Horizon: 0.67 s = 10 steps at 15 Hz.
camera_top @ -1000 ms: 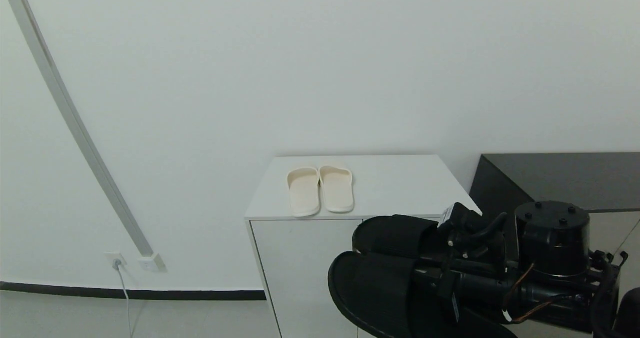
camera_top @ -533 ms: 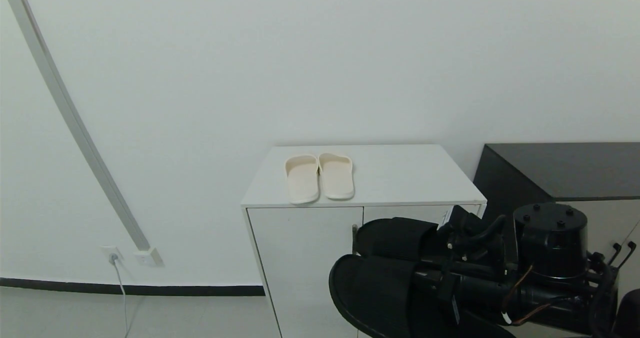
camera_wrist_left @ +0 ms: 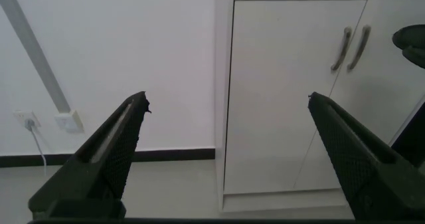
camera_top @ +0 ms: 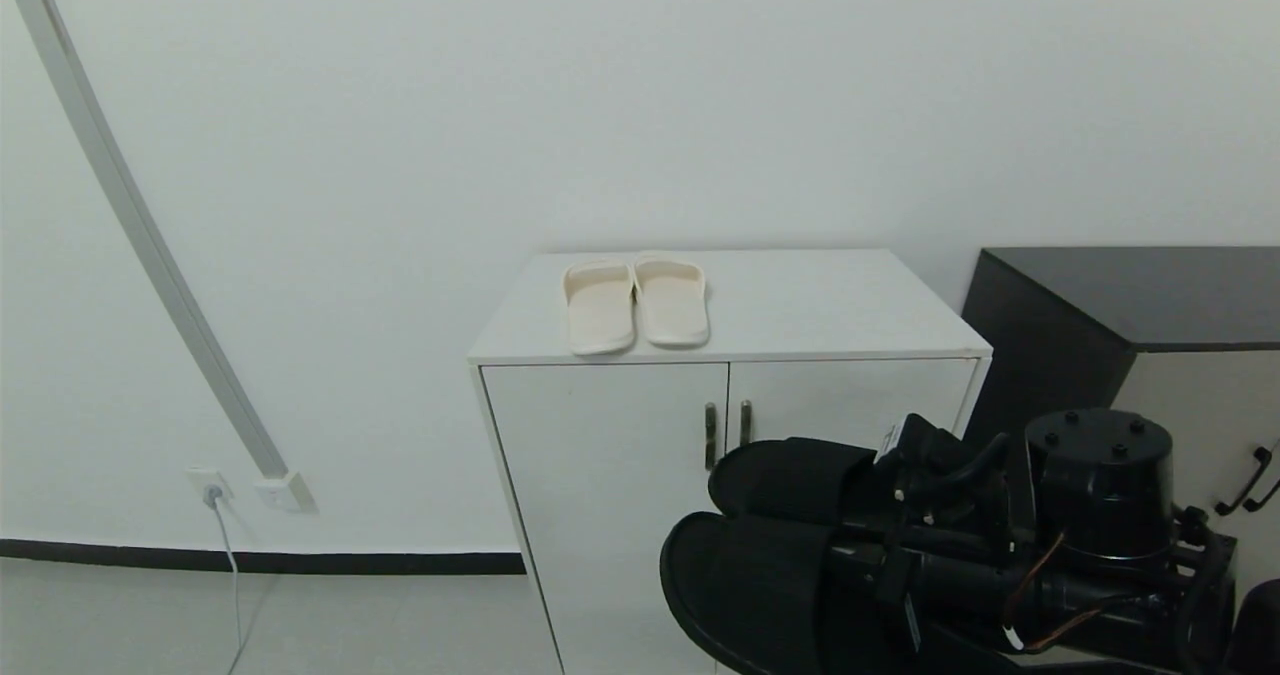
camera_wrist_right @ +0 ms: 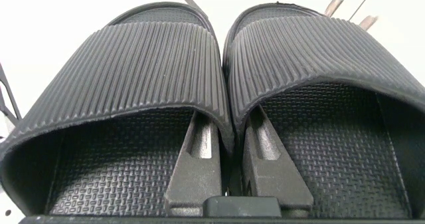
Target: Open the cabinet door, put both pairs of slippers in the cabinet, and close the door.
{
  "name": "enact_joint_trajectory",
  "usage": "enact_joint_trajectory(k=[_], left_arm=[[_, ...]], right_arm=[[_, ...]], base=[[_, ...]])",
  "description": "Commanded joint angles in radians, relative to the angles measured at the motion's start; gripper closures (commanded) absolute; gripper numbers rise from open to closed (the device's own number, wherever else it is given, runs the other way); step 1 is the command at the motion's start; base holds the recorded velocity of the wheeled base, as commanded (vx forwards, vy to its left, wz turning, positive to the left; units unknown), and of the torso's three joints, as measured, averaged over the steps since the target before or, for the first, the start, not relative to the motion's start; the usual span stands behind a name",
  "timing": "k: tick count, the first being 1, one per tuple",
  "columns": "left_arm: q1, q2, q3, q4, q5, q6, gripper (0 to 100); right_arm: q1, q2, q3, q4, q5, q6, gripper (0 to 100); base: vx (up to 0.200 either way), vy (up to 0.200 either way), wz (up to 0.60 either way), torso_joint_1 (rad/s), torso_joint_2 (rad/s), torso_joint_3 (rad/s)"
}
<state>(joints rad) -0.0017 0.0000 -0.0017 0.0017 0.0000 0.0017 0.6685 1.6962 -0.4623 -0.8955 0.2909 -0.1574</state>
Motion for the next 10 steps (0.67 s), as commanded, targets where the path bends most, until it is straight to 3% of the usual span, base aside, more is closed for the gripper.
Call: enact_joint_trajectory(k=[1, 10], left_arm=[[0.0, 0.002, 0.0, 0.0, 0.0, 0.0, 0], [0.0, 0.002, 0.002, 0.001, -0.002, 0.001, 0]], right_arm=[[0.0, 0.002, 0.002, 0.0, 0.001, -0.001, 100], [0.002, 0.002, 0.005, 0.0, 0.001, -0.004, 100]], base=[[0.0, 0.0, 0.0, -0.207, 0.54, 0.32], [0.0, 0.0, 0.0, -0.182, 0.51, 0.321]])
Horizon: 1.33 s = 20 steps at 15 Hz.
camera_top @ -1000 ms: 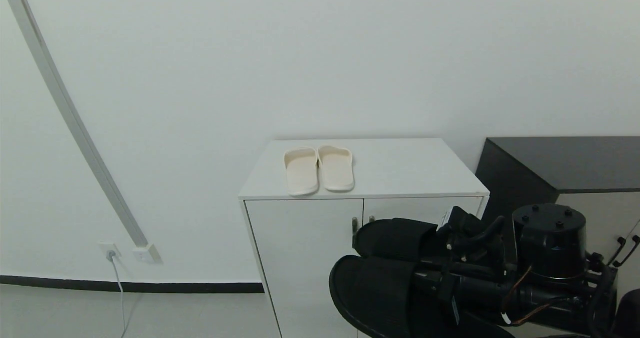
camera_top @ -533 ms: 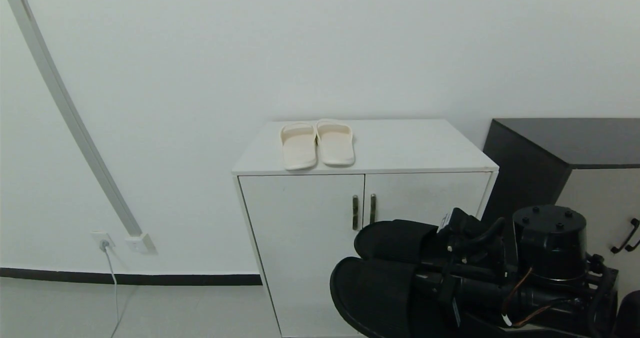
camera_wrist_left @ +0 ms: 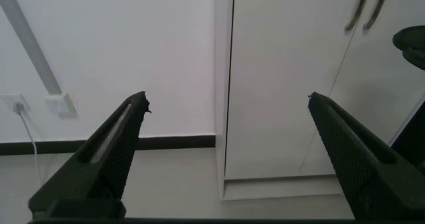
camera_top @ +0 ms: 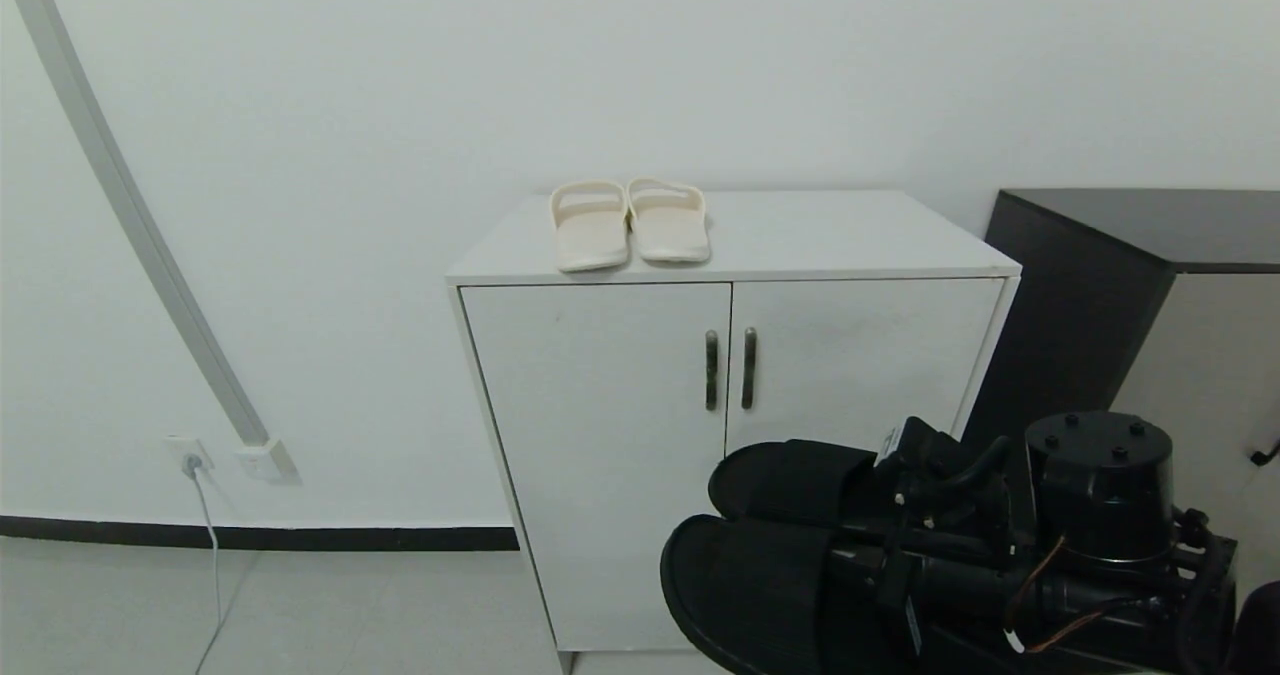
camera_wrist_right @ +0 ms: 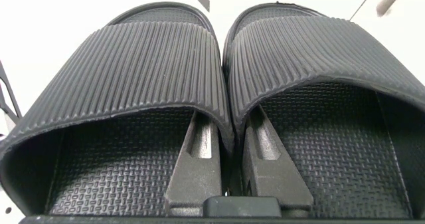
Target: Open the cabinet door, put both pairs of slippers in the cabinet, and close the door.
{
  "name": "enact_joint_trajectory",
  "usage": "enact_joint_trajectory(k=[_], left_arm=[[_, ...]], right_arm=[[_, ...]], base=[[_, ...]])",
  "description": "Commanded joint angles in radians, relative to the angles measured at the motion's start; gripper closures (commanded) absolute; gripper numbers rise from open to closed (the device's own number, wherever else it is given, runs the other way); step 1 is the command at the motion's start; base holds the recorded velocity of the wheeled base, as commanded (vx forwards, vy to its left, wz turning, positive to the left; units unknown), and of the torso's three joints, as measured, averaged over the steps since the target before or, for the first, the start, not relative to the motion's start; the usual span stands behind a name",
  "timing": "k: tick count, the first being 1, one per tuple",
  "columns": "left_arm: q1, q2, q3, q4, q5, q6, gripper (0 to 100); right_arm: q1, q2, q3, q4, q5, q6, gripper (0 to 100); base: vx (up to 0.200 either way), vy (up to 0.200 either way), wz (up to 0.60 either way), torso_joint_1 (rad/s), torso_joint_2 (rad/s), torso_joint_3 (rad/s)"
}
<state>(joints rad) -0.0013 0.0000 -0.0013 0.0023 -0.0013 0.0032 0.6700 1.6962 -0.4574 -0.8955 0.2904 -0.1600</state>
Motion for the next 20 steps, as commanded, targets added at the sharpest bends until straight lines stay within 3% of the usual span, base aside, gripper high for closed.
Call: enact_joint_trajectory(k=[1, 11, 13, 14, 15, 19, 20], left_arm=[[0.0, 0.002, 0.001, -0.001, 0.0, 0.001, 0], [0.0, 0.002, 0.0, 0.001, 0.001, 0.001, 0], [0.0, 0.009, -0.005, -0.002, 0.003, 0.014, 0], [0.0, 0.02, -0.005, -0.002, 0.007, 0.047, 0], [0.0, 0.029, -0.005, -0.002, 0.007, 0.055, 0], [0.0, 0.147, -0.144, 0.004, 0.003, 0.029, 0], [-0.006, 0.258, -0.157, -0.016, -0.036, 0.024, 0]], right_arm=[[0.0, 0.002, 0.0, 0.0, 0.001, 0.0, 100], [0.0, 0.003, 0.003, 0.001, 0.001, 0.002, 100], [0.005, 0.002, 0.005, 0.0, 0.001, 0.002, 100], [0.005, 0.002, 0.005, 0.0, 0.001, 0.002, 100], [0.005, 0.002, 0.005, 0.0, 0.001, 0.0, 100], [0.01, 0.005, 0.008, 0.0, 0.001, -0.003, 100], [0.013, 0.002, 0.013, 0.0, -0.001, -0.004, 100]], base=[[0.0, 0.0, 0.0, -0.139, 0.48, 0.334], [0.0, 0.0, 0.0, -0.086, 0.45, 0.353], [0.0, 0.0, 0.0, -0.001, 0.04, 0.031], [0.0, 0.0, 0.0, 0.0, 0.0, 0.0], [0.0, 0.0, 0.0, 0.0, 0.0, 0.0], [0.0, 0.0, 0.0, -0.008, 0.08, 0.076], [0.0, 0.0, 0.0, 0.0, 0.0, 0.0]])
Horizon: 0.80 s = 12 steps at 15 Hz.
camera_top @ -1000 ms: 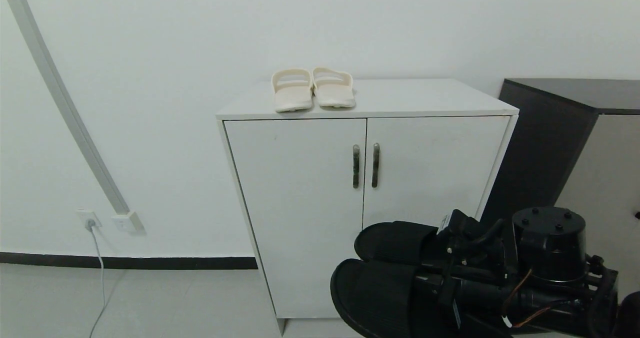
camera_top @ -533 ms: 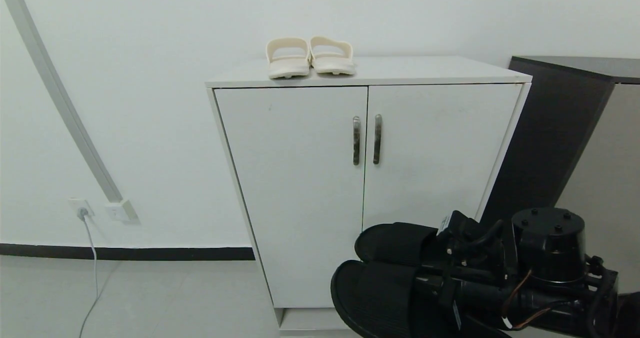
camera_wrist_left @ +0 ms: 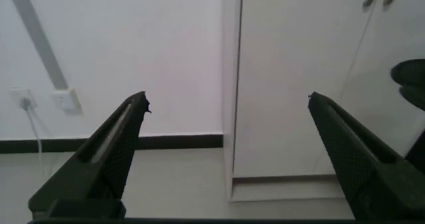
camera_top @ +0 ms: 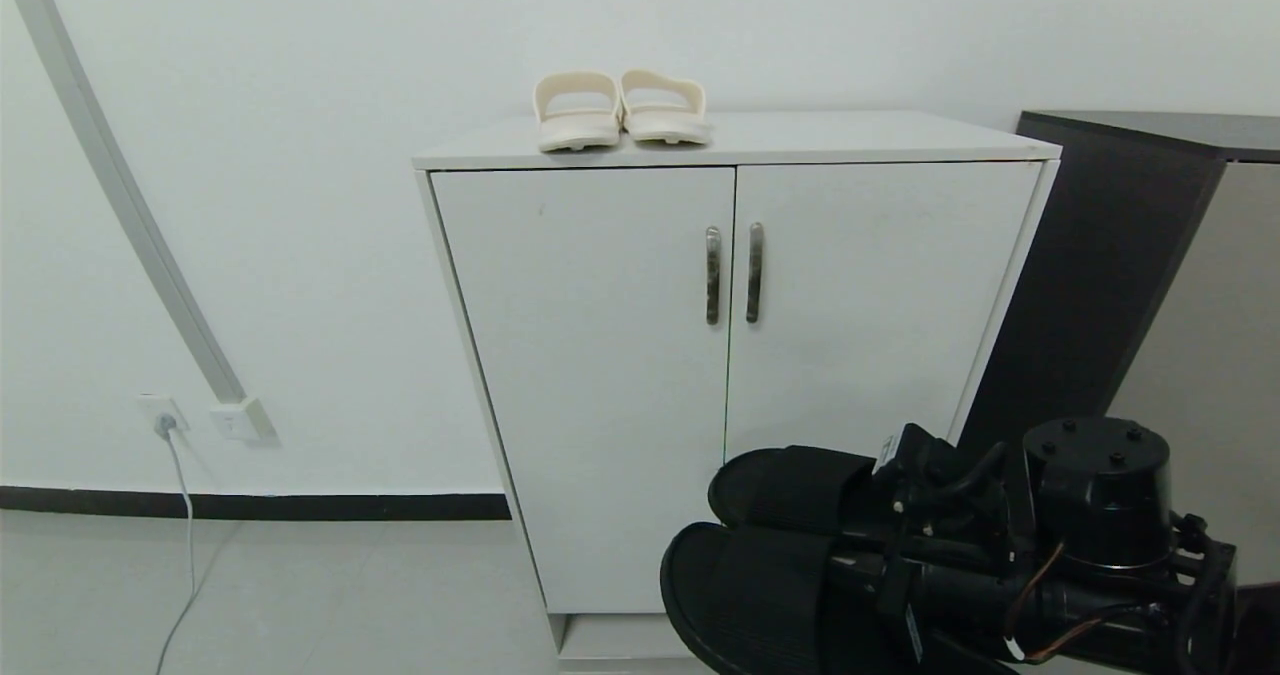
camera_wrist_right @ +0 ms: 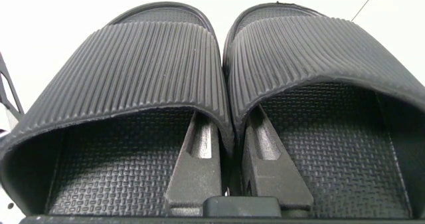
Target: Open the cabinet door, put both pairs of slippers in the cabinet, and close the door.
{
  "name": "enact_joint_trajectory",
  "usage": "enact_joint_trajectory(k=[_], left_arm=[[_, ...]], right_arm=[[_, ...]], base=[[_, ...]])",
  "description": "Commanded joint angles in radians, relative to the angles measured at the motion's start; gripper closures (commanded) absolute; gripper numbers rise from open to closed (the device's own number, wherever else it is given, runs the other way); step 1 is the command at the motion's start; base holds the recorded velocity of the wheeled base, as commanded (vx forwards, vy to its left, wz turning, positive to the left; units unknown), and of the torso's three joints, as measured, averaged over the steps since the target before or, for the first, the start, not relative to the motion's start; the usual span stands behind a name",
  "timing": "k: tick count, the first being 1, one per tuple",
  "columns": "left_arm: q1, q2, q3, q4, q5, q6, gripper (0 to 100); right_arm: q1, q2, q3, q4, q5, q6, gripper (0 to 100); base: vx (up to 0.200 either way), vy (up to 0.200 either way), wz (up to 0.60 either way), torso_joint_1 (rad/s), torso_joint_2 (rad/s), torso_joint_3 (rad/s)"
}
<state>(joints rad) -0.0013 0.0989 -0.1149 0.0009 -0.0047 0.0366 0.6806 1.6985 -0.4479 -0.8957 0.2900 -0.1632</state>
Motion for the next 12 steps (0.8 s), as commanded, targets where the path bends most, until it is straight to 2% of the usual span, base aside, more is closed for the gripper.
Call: enact_joint_trajectory(k=[1, 4, 7, 10, 12], left_arm=[[-0.011, 0.223, -0.043, -0.048, -0.077, -0.014, 0], [-0.013, 0.406, -0.055, -0.139, -0.169, -0.012, 0], [-0.013, 0.578, -0.083, -0.279, -0.253, -0.032, 0], [-0.029, 0.717, -0.117, -0.387, -0.278, -0.046, 0], [-0.092, 0.848, -0.163, -0.481, -0.276, -0.067, 0]], right_arm=[[0.002, -0.002, 0.008, 0.0, 0.0, -0.001, 100], [0.004, -0.002, 0.009, 0.0, 0.0, -0.001, 100], [0.004, 0.001, 0.017, -0.032, 0.0, 0.001, 100], [0.004, 0.003, 0.021, -0.032, 0.001, 0.001, 100], [0.004, 0.009, 0.02, -0.034, -0.002, 0.001, 100]], base=[[0.0, 0.0, 0.0, 0.0, 0.0, 0.0], [0.0, 0.0, 0.0, 0.0, 0.0, 0.0], [0.0, 0.0, 0.0, 0.0, 0.0, 0.0], [0.0, 0.0, 0.0, 0.0, 0.0, 0.0], [0.0, 0.0, 0.0, 0.0, 0.0, 0.0]])
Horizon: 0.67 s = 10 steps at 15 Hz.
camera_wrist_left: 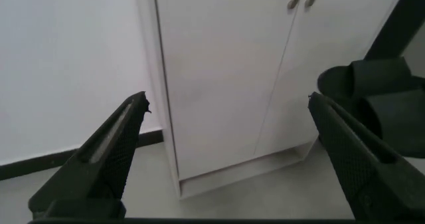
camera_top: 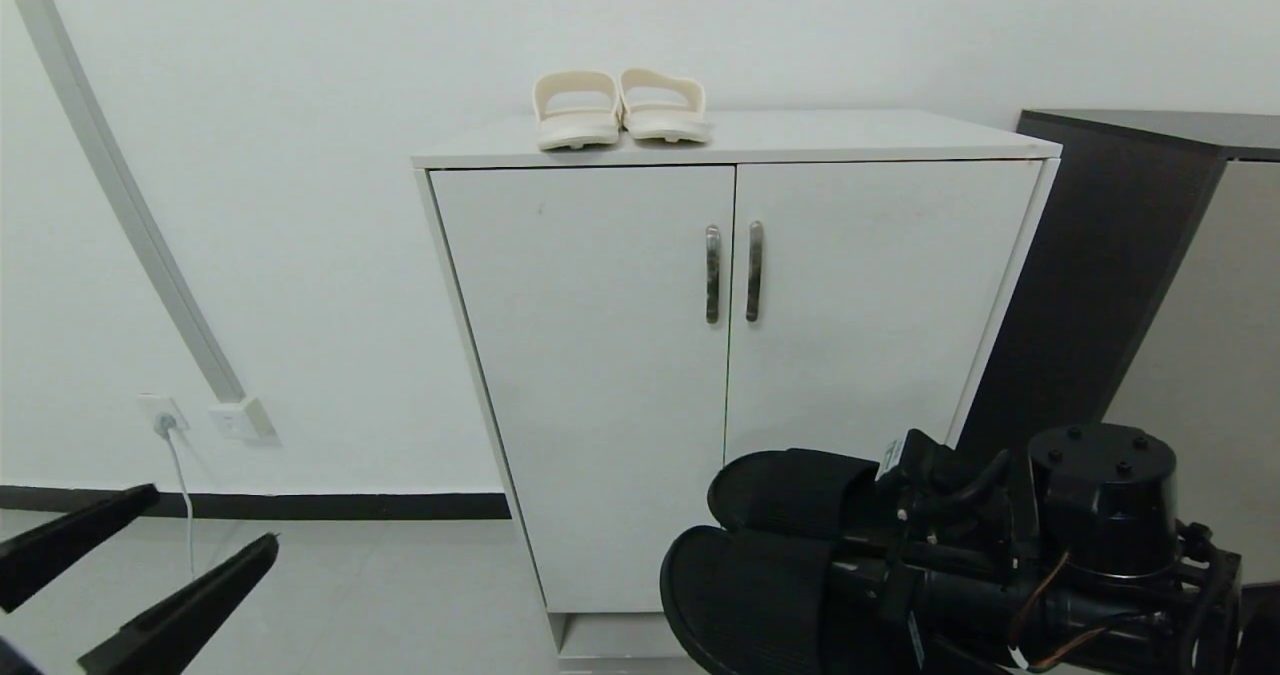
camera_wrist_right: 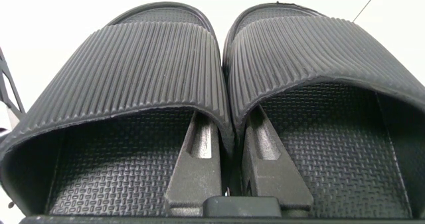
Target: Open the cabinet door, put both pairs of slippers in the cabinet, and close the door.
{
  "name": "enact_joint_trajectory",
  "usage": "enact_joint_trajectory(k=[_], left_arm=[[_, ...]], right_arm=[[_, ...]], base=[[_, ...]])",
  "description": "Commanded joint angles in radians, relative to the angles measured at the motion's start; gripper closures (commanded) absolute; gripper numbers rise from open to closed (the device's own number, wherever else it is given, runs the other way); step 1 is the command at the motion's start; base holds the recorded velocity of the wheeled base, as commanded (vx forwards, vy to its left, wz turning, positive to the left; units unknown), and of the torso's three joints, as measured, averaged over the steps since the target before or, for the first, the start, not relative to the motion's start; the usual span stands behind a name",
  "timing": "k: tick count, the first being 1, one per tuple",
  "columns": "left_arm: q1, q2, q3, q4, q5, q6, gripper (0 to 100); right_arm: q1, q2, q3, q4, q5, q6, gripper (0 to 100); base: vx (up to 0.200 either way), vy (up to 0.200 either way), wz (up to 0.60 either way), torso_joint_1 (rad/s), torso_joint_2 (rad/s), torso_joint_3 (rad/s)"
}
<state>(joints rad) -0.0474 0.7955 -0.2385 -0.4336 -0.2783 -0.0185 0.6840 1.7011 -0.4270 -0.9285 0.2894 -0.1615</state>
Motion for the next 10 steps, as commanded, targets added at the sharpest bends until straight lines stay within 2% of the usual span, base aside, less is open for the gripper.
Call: enact_joint_trajectory(k=[1, 6, 8, 10], left_arm=[[-0.081, 0.203, -0.068, -0.065, 0.004, -0.017, 0], [-0.187, 0.355, -0.239, -0.1, 0.005, -0.034, 0], [-0.273, 0.41, -0.308, -0.1, 0.021, -0.035, 0], [-0.391, 0.499, -0.39, -0.103, 0.093, -0.041, 0]], right_arm=[[0.0, 0.006, -0.001, -0.001, -0.001, 0.0, 100], [0.0, 0.006, 0.001, -0.001, -0.003, -0.001, 100], [0.0, 0.006, 0.002, -0.001, -0.003, 0.0, 100], [0.0, 0.006, 0.002, -0.001, -0.003, 0.0, 100]], base=[[0.0, 0.0, 0.0, 0.0, 0.0, 0.0], [0.0, 0.0, 0.0, 0.0, 0.0, 0.0], [0.0, 0.0, 0.0, 0.0, 0.0, 0.0], [0.0, 0.0, 0.0, 0.0, 0.0, 0.0]])
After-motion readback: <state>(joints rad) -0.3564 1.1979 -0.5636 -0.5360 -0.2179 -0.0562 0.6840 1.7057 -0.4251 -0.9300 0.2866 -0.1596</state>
